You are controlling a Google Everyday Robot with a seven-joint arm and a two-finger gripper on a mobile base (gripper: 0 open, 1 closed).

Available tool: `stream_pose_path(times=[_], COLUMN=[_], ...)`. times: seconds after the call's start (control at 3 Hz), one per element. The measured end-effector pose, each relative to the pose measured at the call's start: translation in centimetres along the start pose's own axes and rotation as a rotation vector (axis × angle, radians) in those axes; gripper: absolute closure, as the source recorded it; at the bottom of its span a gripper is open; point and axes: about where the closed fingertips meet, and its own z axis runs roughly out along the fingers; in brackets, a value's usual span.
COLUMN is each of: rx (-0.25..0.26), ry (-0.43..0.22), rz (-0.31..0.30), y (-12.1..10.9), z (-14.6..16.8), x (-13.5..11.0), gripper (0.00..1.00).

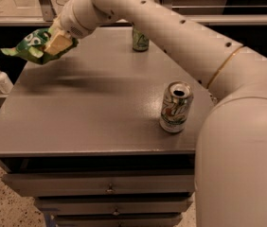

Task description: Pick green rice chip bag

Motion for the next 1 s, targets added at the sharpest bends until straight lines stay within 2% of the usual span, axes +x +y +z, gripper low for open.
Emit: stream_pose_path(times=[0.33, 0.67, 1.0], rx=[0.029, 0.056, 0.052], ry=[-0.114, -0.225, -0.235], rz=[0.027, 0.098, 0.108], y=[-0.6, -1.7, -1.7], z=[-4.7, -8.8, -9.0], x=[-2.2, -3.6, -3.8], gripper=[1.0, 1.0, 1.0])
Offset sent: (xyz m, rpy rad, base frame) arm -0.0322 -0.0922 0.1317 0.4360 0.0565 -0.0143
